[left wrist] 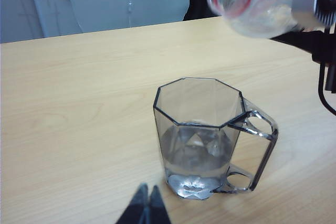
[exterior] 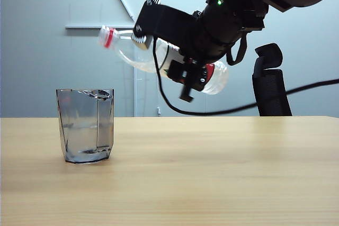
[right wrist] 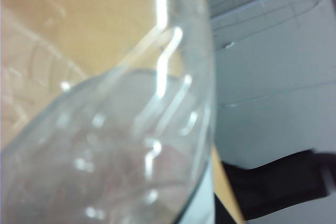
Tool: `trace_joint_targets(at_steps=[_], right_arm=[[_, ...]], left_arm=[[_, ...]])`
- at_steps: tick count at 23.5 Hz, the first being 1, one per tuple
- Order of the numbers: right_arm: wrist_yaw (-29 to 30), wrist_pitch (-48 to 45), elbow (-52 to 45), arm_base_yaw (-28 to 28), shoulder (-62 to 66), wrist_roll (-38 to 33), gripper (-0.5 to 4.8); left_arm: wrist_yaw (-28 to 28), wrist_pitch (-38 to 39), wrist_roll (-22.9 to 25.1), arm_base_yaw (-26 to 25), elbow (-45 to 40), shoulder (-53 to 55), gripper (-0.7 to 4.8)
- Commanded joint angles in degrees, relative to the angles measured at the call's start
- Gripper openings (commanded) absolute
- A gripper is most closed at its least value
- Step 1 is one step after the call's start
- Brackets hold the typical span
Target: Pick up the mineral water bottle on the table and pour water into the mug until it's half full.
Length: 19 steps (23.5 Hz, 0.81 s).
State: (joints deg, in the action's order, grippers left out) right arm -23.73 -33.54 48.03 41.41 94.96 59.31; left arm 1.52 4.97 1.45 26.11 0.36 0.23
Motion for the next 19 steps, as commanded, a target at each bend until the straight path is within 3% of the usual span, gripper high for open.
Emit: trace_joint_targets(at_steps=[1, 3, 4, 13, 19], right_arm=[[0.1, -2.5, 0.4, 0.3, -0.5, -12.2, 2.52], [0.1, -2.5, 0.4, 0.3, -0.9, -19.7, 2.51], [0.7, -2.6, 0.4, 0.3, -1.5, -27.0, 2.51], [5.4, -3.7, -2.7, -3.0, -6.1, -54.9, 2.51], [12.3, -14.6, -13.9, -7.2, -9.6, -70.5, 2.51]], left_arm=[[-0.2, -0.8, -0.2, -0.1, 0.2, 0.1, -0.02], [-0.2, -0.8, -0.2, -0.7, 0.2, 0.1, -0.02], [-0.2, -0.8, -0.2, -1.8, 0.2, 0.1, -0.02], [-0.2, -0.8, -0.2, -7.1, 0.2, 0.1, -0.02], [-0.3, -0.8, -0.2, -12.8, 0.2, 0.1, -0.02]])
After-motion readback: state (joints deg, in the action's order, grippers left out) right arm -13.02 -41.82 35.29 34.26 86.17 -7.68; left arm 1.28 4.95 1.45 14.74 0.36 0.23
